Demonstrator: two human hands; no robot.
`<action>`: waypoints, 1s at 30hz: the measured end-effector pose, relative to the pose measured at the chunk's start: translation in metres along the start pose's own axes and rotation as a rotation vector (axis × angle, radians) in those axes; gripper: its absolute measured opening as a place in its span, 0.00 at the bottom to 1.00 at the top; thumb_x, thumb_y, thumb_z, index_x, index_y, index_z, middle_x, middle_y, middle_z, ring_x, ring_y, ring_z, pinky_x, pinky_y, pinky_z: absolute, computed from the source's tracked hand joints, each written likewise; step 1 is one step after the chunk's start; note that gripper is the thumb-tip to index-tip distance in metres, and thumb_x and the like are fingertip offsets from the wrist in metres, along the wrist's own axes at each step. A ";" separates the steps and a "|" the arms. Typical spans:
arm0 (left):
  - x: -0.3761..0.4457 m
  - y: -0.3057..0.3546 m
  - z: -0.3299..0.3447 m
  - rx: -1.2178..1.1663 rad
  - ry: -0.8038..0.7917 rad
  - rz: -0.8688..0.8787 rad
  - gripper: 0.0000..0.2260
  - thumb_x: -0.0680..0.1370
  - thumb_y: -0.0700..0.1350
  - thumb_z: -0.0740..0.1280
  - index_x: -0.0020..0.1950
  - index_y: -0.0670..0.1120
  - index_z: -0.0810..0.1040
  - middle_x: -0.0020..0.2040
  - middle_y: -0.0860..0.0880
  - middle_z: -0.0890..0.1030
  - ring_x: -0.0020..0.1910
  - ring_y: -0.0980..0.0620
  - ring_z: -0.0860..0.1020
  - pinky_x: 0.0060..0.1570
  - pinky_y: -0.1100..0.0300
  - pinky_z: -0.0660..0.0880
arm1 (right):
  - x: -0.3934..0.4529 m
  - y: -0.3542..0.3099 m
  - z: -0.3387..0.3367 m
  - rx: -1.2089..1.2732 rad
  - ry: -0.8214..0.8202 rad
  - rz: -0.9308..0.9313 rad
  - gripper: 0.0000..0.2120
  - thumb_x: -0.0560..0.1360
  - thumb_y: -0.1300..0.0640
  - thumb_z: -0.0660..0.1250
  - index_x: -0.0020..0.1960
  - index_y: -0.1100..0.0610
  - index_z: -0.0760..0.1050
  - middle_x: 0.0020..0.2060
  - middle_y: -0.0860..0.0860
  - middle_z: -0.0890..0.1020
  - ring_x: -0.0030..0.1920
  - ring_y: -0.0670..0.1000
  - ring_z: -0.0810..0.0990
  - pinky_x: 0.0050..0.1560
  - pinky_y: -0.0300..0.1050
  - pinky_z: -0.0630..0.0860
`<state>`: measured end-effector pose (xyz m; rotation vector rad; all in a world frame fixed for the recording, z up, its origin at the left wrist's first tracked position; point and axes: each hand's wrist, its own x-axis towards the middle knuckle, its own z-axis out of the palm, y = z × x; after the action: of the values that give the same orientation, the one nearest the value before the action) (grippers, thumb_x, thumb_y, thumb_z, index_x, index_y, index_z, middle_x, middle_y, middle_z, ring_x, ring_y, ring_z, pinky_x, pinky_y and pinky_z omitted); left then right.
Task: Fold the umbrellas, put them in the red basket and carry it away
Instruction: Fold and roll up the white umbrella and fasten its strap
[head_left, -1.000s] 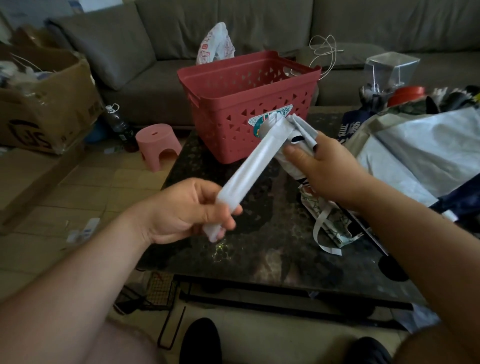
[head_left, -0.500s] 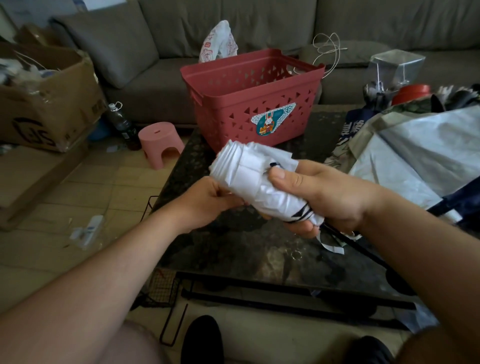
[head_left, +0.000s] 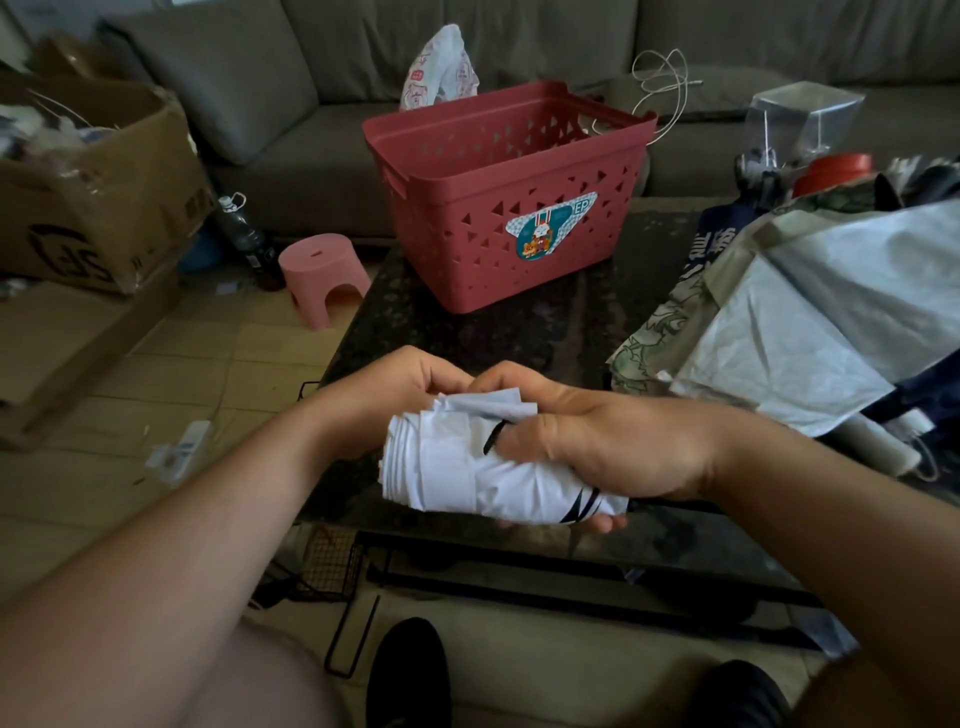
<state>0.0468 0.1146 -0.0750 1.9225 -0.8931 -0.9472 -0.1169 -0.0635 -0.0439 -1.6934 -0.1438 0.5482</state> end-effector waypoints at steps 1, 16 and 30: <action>0.000 0.005 0.002 -0.084 0.033 0.037 0.20 0.77 0.32 0.72 0.42 0.58 0.90 0.43 0.52 0.89 0.44 0.57 0.86 0.45 0.62 0.80 | 0.000 0.001 0.000 -0.029 0.022 -0.019 0.09 0.83 0.53 0.63 0.60 0.41 0.70 0.36 0.56 0.78 0.25 0.54 0.74 0.23 0.42 0.70; -0.010 0.014 0.011 -0.214 0.334 0.281 0.22 0.80 0.34 0.71 0.70 0.54 0.78 0.48 0.45 0.89 0.57 0.48 0.86 0.66 0.56 0.78 | 0.006 0.032 -0.011 -0.282 0.217 -0.162 0.11 0.75 0.59 0.78 0.54 0.59 0.79 0.46 0.52 0.84 0.44 0.47 0.80 0.50 0.47 0.78; -0.018 0.023 0.031 -0.077 0.411 0.467 0.06 0.77 0.36 0.73 0.45 0.47 0.85 0.46 0.50 0.89 0.50 0.50 0.88 0.53 0.58 0.83 | 0.012 0.039 -0.032 0.237 0.278 -0.024 0.10 0.78 0.54 0.70 0.57 0.55 0.76 0.35 0.60 0.81 0.23 0.54 0.76 0.22 0.41 0.73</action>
<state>0.0069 0.1091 -0.0619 1.6515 -0.9766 -0.2922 -0.1005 -0.0957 -0.0815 -1.5159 0.0987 0.2939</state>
